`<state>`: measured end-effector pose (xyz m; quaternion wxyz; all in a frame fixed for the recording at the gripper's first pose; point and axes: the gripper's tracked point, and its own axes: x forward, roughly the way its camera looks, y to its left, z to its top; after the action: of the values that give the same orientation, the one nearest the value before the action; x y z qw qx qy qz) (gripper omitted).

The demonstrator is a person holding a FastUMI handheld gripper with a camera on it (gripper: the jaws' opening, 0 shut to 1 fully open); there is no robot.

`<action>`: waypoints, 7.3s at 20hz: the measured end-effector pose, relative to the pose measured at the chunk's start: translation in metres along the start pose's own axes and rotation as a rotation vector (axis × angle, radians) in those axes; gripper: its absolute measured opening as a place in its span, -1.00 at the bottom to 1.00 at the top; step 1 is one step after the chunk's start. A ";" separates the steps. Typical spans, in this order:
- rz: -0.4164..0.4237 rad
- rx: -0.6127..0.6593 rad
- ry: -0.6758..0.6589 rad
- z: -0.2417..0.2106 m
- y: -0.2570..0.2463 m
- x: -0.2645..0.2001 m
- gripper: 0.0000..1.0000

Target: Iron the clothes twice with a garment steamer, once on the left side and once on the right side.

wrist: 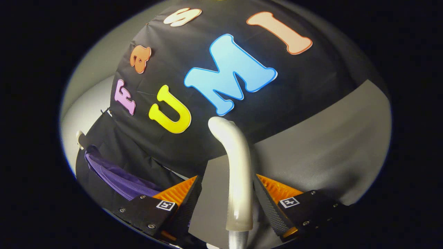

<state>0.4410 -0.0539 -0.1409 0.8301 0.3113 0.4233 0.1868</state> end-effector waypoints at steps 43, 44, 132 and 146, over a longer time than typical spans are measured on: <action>0.107 -0.505 -0.629 -0.165 0.304 -0.133 -0.28; 0.102 -0.518 -0.636 -0.173 0.312 -0.128 -0.28; 0.114 -0.807 -0.709 -0.330 0.504 0.005 -0.28; -0.024 -0.838 -0.507 -0.408 0.402 0.077 -0.27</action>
<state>0.1325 0.4325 -0.0977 0.9630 -0.0185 0.0997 0.2499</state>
